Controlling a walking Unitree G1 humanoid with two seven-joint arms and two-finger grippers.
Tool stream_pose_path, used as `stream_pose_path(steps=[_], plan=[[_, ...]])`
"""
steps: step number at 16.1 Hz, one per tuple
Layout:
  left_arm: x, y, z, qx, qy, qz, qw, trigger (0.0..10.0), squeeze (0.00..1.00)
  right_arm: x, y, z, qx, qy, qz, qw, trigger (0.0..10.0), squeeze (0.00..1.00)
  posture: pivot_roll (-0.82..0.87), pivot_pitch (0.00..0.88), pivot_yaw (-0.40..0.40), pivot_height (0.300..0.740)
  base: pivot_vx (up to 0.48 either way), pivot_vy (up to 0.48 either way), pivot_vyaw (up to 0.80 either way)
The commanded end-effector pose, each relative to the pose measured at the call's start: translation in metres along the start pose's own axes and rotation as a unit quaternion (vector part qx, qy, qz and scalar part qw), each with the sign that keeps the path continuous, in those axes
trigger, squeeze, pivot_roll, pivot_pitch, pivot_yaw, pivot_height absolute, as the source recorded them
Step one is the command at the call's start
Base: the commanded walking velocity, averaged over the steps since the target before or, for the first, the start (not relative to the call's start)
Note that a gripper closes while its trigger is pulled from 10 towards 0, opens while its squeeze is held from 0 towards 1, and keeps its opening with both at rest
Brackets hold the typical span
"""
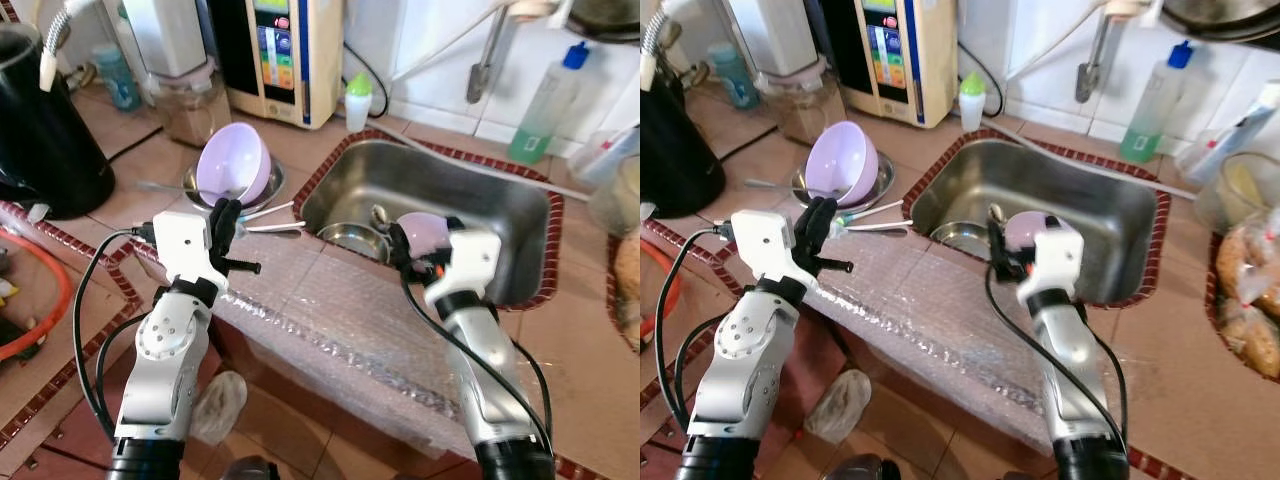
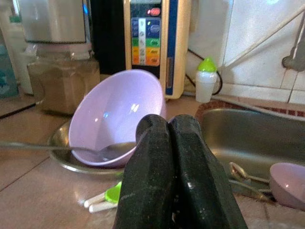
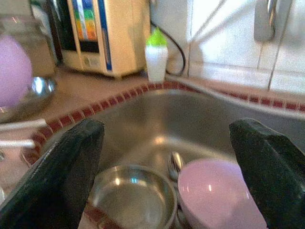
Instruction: Kitchen organization
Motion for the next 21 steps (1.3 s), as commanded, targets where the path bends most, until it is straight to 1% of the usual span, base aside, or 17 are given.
stream_pose_path(steps=[1, 2, 4, 9, 16, 19, 21], plan=[[0.008, 0.000, -0.001, -0.013, 0.012, -0.015, 1.000, 10.0, 0.00, 0.010, 0.002, 0.004, 0.007, -0.008, -0.019, 1.000, 10.0, 0.00, -0.03, 0.000, 0.046, 0.740, 0.000, 0.000, 0.00], [0.012, 0.002, -0.005, -0.028, 0.020, -0.028, 0.999, 10.0, 0.00, 0.010, 0.002, 0.006, 0.014, -0.012, -0.019, 1.000, 10.0, 0.00, -0.04, 0.000, 0.048, 0.740, 0.270, 0.000, 0.00], [0.016, 0.005, -0.007, -0.030, 0.015, -0.032, 0.999, 10.0, 0.00, 0.012, 0.005, 0.008, 0.014, -0.014, -0.024, 1.000, 10.0, 0.00, -0.04, 0.000, 0.049, 0.740, 0.294, 0.000, 0.00], [0.017, 0.007, -0.010, -0.038, 0.010, -0.034, 0.999, 10.0, 0.00, 0.013, 0.005, 0.005, 0.010, -0.012, -0.023, 1.000, 10.0, 0.00, -0.04, 0.000, 0.054, 0.740, 0.291, 0.000, 0.00], [0.013, 0.006, -0.012, -0.045, 0.002, -0.026, 0.999, 10.0, 0.00, 0.012, 0.007, 0.005, 0.011, -0.013, -0.019, 1.000, 10.0, 0.00, -0.05, 0.000, 0.052, 0.740, 0.000, 0.000, 0.00], [0.014, 0.007, -0.015, -0.051, 0.002, -0.027, 0.998, 10.0, 0.00, 0.012, 0.007, 0.006, 0.012, -0.011, -0.018, 1.000, 10.0, 0.00, -0.05, 0.000, 0.052, 0.740, 0.081, 0.000, -0.74], [0.013, 0.006, -0.015, -0.051, 0.003, -0.026, 0.998, 10.0, 0.00, 0.012, 0.007, 0.006, 0.012, -0.010, -0.018, 1.000, 10.0, 0.00, -0.05, 0.000, 0.053, 0.740, 0.276, 0.000, 0.00]])
Point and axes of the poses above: a point about 5 cm out from each wrist's last joint towards the gripper, its own y axis pointing out of the wrist towards the gripper, its own x axis along the axis of the wrist's last joint, z = x × y, the point moved 2 cm from there along y, pointing out of the wrist towards the gripper, and after that the axes turned 14 degrees about y, right-handed, at the moved point
